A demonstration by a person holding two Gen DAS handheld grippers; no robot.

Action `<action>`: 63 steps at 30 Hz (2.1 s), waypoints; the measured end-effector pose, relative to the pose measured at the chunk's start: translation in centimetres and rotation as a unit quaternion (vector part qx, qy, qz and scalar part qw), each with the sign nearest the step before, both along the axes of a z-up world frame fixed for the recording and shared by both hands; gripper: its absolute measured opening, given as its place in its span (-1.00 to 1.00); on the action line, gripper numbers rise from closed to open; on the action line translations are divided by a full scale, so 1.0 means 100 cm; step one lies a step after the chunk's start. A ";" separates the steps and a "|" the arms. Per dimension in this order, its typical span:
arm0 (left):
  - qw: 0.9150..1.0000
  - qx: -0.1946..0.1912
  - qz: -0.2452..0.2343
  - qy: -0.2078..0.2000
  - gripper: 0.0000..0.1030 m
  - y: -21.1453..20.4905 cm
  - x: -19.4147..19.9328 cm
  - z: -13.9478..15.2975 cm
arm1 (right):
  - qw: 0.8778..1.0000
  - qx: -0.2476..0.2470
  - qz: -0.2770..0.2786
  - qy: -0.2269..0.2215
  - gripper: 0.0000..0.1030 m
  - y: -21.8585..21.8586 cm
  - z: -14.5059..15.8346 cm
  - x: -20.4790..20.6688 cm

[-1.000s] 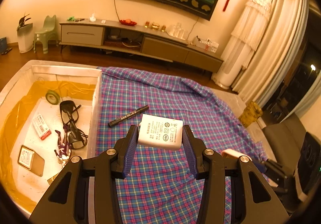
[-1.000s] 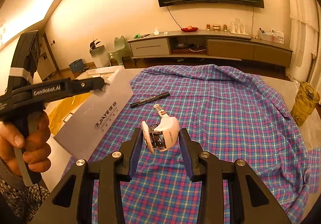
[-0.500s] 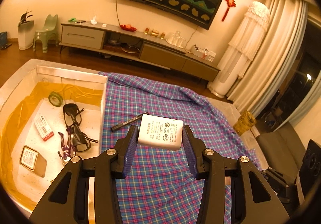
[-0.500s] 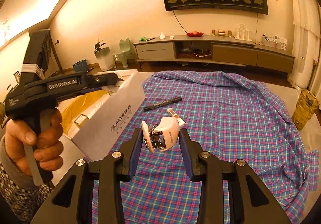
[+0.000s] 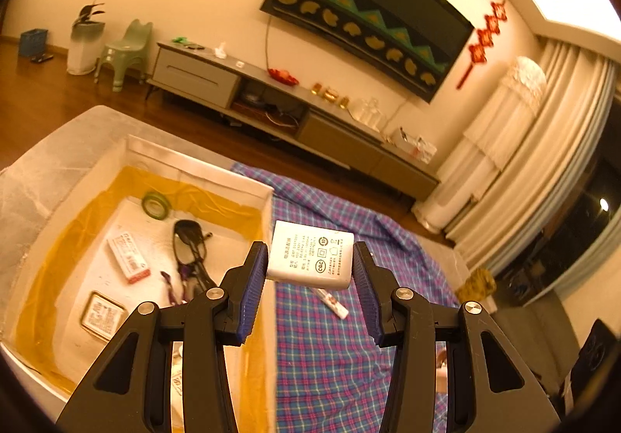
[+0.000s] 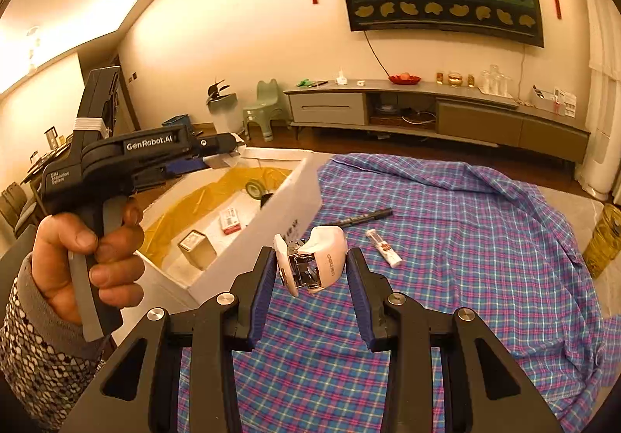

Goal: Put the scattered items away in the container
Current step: 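Carry the white charger in the left tool while the right tool carries the stapler over the box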

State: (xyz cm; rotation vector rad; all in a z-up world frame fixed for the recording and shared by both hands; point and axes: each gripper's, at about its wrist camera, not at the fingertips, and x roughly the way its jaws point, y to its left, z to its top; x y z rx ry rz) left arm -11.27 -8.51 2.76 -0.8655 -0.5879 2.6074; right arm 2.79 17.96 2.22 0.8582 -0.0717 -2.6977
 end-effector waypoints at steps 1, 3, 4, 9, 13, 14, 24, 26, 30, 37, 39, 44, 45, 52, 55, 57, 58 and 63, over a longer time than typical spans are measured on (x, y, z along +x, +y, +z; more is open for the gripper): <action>1.000 0.003 0.003 0.000 -0.10 -0.004 0.000 0.000 | 1.000 0.001 0.004 0.001 -0.25 -0.004 0.002 -0.001; 1.000 0.008 0.009 0.000 -0.10 -0.011 -0.001 0.001 | 1.000 0.001 0.008 0.004 -0.25 -0.009 0.004 -0.001; 1.000 0.011 0.013 0.000 -0.10 -0.015 -0.001 0.001 | 1.000 0.002 0.012 0.005 -0.25 -0.012 0.006 -0.001; 0.999 0.024 0.028 0.001 -0.10 -0.034 -0.002 0.002 | 1.000 0.007 0.026 0.011 -0.25 -0.027 0.013 -0.003; 0.999 0.033 0.040 0.000 -0.10 -0.046 -0.005 0.003 | 0.999 0.009 0.038 0.015 -0.25 -0.039 0.016 -0.007; 0.998 0.036 0.043 0.000 -0.10 -0.049 -0.005 0.003 | 0.999 0.009 0.042 0.015 -0.25 -0.042 0.017 -0.007; 0.997 0.049 0.063 -0.005 -0.10 -0.071 -0.008 -0.001 | 0.997 0.022 0.073 0.024 -0.25 -0.071 0.028 -0.023; 0.997 0.049 0.062 -0.010 -0.10 -0.071 -0.008 -0.004 | 0.996 0.024 0.079 0.024 -0.25 -0.076 0.029 -0.028; 0.997 0.047 0.057 -0.020 -0.10 -0.071 -0.009 -0.009 | 0.996 0.029 0.086 0.023 -0.25 -0.085 0.029 -0.039; 0.997 0.029 0.048 -0.047 -0.10 -0.065 -0.010 -0.018 | 0.995 0.033 0.093 0.013 -0.24 -0.095 0.030 -0.063; 0.997 0.022 0.043 -0.055 -0.10 -0.061 -0.010 -0.022 | 0.995 0.033 0.094 0.011 -0.24 -0.099 0.030 -0.070; 0.997 0.003 0.032 -0.069 -0.10 -0.054 -0.011 -0.029 | 0.995 0.033 0.099 0.002 -0.24 -0.106 0.031 -0.089; 0.997 0.001 0.030 -0.074 -0.10 -0.053 -0.011 -0.032 | 0.995 0.033 0.099 0.000 -0.24 -0.108 0.031 -0.092; 0.995 0.006 0.015 -0.101 -0.10 -0.053 -0.013 -0.049 | 0.994 0.041 0.101 -0.013 -0.24 -0.117 0.032 -0.115; 0.994 0.007 0.009 -0.107 -0.10 -0.050 -0.013 -0.051 | 0.994 0.043 0.100 -0.022 -0.24 -0.119 0.030 -0.128; 0.994 0.008 0.006 -0.110 -0.10 -0.048 -0.013 -0.053 | 0.994 0.044 0.099 -0.027 -0.24 -0.121 0.028 -0.134; 0.994 0.009 0.003 -0.111 -0.10 -0.047 -0.013 -0.054 | 0.994 0.044 0.098 -0.030 -0.24 -0.122 0.027 -0.138; 0.992 0.012 -0.011 -0.123 -0.10 -0.038 -0.015 -0.059 | 0.993 0.056 0.097 -0.039 -0.24 -0.128 0.022 -0.153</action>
